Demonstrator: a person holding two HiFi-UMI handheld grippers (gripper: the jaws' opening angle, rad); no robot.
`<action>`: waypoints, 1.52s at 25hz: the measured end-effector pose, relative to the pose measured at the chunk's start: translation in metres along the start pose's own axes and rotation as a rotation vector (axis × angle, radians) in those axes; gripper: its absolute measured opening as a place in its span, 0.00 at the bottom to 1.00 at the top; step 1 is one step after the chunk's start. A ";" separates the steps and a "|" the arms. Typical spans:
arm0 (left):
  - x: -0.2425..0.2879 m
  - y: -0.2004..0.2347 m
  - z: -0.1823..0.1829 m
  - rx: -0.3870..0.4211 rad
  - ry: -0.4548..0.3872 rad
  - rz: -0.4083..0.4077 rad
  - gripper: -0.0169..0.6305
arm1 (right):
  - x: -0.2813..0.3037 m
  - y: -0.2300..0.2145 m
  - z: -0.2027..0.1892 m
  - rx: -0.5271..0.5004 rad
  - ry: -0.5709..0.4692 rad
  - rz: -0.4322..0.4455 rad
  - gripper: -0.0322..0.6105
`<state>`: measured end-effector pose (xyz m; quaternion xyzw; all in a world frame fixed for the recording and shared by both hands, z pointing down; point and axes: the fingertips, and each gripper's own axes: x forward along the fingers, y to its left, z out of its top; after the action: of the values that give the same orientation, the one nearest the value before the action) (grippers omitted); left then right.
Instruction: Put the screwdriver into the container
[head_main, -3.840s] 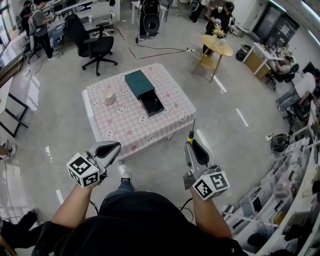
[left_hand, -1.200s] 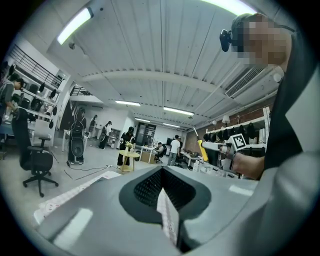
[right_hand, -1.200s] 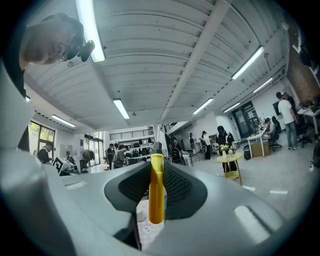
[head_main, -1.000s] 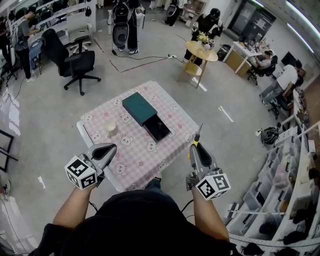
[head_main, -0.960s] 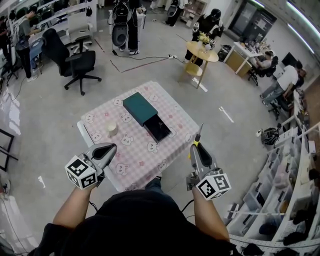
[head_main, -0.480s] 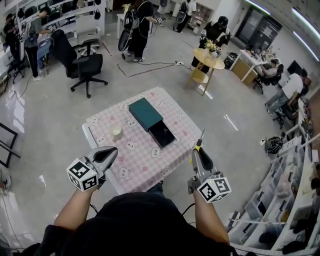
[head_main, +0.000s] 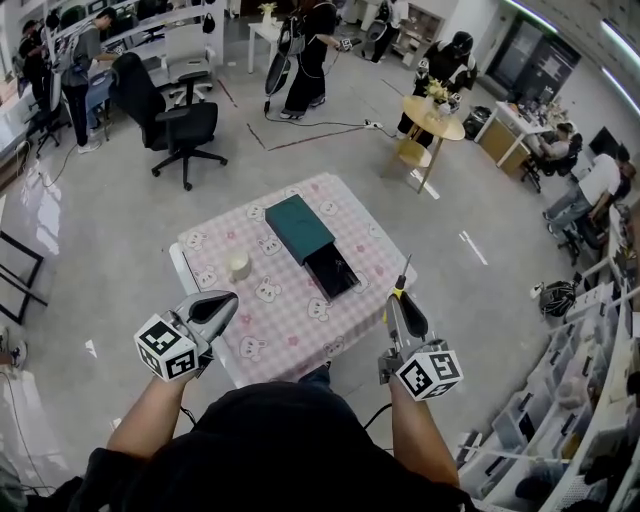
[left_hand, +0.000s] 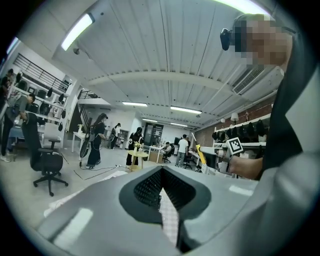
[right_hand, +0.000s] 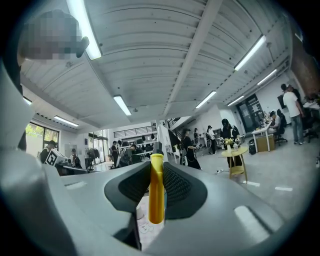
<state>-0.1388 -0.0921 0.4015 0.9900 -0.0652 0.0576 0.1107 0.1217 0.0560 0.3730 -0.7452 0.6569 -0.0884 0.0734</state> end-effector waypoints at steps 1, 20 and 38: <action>0.001 0.001 0.000 -0.002 0.002 0.003 0.03 | 0.003 -0.003 -0.003 0.003 0.006 0.002 0.22; 0.059 0.018 -0.005 -0.064 0.027 0.074 0.03 | 0.062 -0.073 -0.048 0.016 0.164 0.040 0.22; 0.094 0.054 -0.011 -0.129 0.018 0.151 0.03 | 0.124 -0.108 -0.093 0.013 0.293 0.109 0.22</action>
<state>-0.0552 -0.1526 0.4357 0.9725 -0.1423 0.0701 0.1703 0.2196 -0.0525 0.4925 -0.6872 0.6993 -0.1962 -0.0140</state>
